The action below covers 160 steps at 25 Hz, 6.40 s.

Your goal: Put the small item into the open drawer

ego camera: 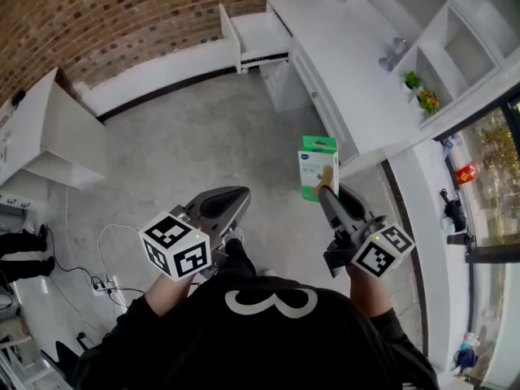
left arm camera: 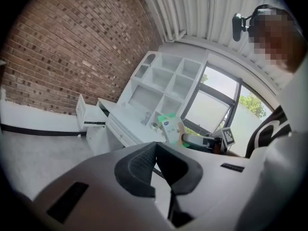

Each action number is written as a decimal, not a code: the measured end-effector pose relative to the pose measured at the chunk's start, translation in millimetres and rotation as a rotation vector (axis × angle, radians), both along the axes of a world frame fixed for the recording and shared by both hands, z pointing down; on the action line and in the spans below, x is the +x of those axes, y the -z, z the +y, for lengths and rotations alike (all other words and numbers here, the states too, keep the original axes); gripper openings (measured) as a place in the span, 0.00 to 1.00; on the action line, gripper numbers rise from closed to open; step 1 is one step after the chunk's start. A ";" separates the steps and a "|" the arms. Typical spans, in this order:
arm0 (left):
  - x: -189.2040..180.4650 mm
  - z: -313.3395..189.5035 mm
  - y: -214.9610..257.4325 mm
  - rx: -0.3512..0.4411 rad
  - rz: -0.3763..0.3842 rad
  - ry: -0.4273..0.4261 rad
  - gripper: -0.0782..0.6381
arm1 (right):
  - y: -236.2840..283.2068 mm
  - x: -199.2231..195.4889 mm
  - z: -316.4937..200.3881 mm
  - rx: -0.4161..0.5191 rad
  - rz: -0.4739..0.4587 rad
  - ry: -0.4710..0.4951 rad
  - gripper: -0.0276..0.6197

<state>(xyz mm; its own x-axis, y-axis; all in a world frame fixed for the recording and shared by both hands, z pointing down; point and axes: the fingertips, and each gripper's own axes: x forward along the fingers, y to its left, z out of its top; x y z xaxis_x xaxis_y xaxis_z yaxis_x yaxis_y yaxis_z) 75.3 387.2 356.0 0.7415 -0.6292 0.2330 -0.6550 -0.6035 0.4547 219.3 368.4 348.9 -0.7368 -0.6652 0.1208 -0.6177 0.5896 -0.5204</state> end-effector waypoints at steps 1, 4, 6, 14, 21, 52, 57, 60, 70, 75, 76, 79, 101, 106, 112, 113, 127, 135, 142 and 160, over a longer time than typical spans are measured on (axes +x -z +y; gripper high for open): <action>-8.0 -9.2 -1.5 0.000 -0.001 -0.003 0.11 | -0.7 -5.8 -10.3 -0.010 -0.022 -0.009 0.18; -37.2 -39.8 -6.9 -0.006 -0.002 -0.005 0.11 | -7.7 -30.2 -42.8 -0.038 -0.049 -0.016 0.18; -59.0 -60.4 -9.9 -0.016 0.012 0.008 0.11 | -12.7 -52.7 -64.1 -0.055 -0.058 0.000 0.18; -128.7 -122.0 -7.7 -0.015 0.006 0.031 0.11 | -3.0 -125.5 -133.3 0.014 0.014 0.033 0.18; -153.6 -166.9 2.2 0.010 -0.009 0.044 0.11 | 5.3 -148.5 -177.6 0.050 0.034 0.016 0.18; -201.2 -552.9 8.8 -0.016 -0.025 0.058 0.11 | -17.8 -197.8 -563.7 0.046 0.181 0.013 0.18; -204.8 -580.6 5.3 -0.021 -0.013 0.055 0.11 | -20.6 -197.0 -591.4 0.045 0.216 -0.003 0.18; -206.5 -585.1 -0.5 -0.031 -0.006 0.054 0.11 | -22.8 -197.4 -600.4 0.051 0.250 -0.010 0.18; -207.9 -624.9 -15.1 -0.047 -0.008 0.042 0.11 | -42.6 -208.4 -649.4 0.051 0.326 -0.022 0.18; -205.1 -662.2 -27.2 -0.084 -0.018 0.021 0.11 | -66.0 -211.3 -691.6 0.023 0.388 -0.026 0.18; -205.1 -671.2 -29.9 -0.094 -0.018 0.019 0.11 | -71.9 -211.8 -700.7 0.010 0.397 -0.027 0.18; -208.3 -699.8 -38.1 -0.117 -0.025 0.014 0.11 | -91.4 -216.5 -728.5 -0.036 0.403 -0.030 0.18; -254.0 -812.9 -145.4 -0.326 -0.080 0.059 0.11 | -328.7 -232.3 -871.1 -0.288 0.753 -0.019 0.18; -263.6 -820.9 -166.7 -0.378 -0.087 0.082 0.11 | -369.9 -228.6 -877.1 -0.362 0.822 0.009 0.18; -268.0 -832.7 -180.9 -0.403 -0.093 0.098 0.11 | -395.3 -234.9 -892.6 -0.362 0.870 0.036 0.18; -268.2 -834.2 -182.1 -0.404 -0.094 0.100 0.11 | -398.3 -234.7 -895.3 -0.361 0.875 0.037 0.18; -277.9 -835.3 -191.6 -0.430 -0.085 0.128 0.11 | -409.7 -240.9 -891.2 -0.448 0.844 0.083 0.33; -266.8 -830.2 -179.3 -0.397 -0.063 0.117 0.11 | -373.1 -240.0 -887.5 -0.396 0.723 0.073 0.52; -241.3 -807.1 -156.2 -0.348 -0.045 0.075 0.11 | -288.3 -230.1 -845.1 -0.310 0.530 0.034 0.55; -180.8 -695.0 5.1 -0.040 0.038 -0.122 0.11 | -10.6 -224.2 -677.9 0.154 0.131 0.159 0.06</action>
